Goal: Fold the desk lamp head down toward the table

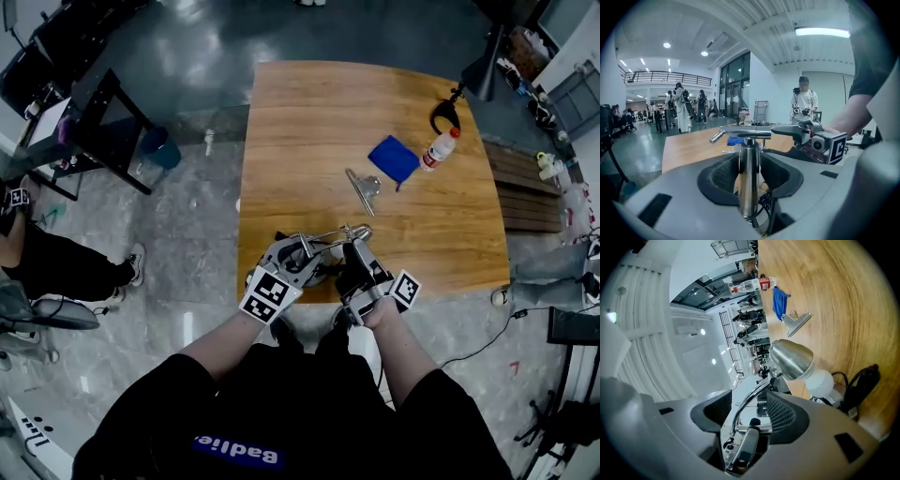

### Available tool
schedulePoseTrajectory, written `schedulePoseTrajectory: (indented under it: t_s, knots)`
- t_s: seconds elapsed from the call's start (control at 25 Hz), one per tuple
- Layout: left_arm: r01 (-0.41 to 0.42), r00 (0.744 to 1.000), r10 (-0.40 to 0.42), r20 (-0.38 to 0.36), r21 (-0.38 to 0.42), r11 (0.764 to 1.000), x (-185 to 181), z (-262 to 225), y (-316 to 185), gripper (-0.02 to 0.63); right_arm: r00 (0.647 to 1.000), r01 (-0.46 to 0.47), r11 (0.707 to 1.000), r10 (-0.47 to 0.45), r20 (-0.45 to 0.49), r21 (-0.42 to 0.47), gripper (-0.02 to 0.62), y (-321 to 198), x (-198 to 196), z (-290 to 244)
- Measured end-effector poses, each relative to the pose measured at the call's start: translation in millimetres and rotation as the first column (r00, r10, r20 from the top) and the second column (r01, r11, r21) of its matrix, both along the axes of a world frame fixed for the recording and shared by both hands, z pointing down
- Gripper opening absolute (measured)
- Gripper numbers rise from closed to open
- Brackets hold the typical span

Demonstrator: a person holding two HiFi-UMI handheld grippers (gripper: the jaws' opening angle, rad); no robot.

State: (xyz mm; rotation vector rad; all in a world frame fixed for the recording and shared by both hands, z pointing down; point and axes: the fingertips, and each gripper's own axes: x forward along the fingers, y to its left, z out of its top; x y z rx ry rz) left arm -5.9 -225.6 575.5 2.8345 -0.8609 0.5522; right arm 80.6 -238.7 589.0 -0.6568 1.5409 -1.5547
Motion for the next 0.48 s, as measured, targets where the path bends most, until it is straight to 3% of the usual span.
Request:
schedulePoseTrajectory:
  t_s: [0.16,0.32,0.48]
  knots:
    - [0.027,0.999,-0.027,-0.023,0.010,1.000,-6.9,-4.6,4.1,0.135,1.000,-0.016,1.000,0.016,-0.021,0.002,0.216,25.1,2.0,-10.6]
    - [0.121,0.992,-0.122,-0.034,-0.019,0.992,-17.3,-2.7,26.8,0.137,0.999,0.006,1.000,-0.005,-0.038,0.013,0.216,66.7,13.9,-22.1]
    - [0.228,0.973,-0.229,-0.031,-0.032,0.973,-23.2,-2.0,65.2,0.137,0.993,0.084,0.992,-0.075,-0.091,0.099,0.216,111.5,20.8,-45.3]
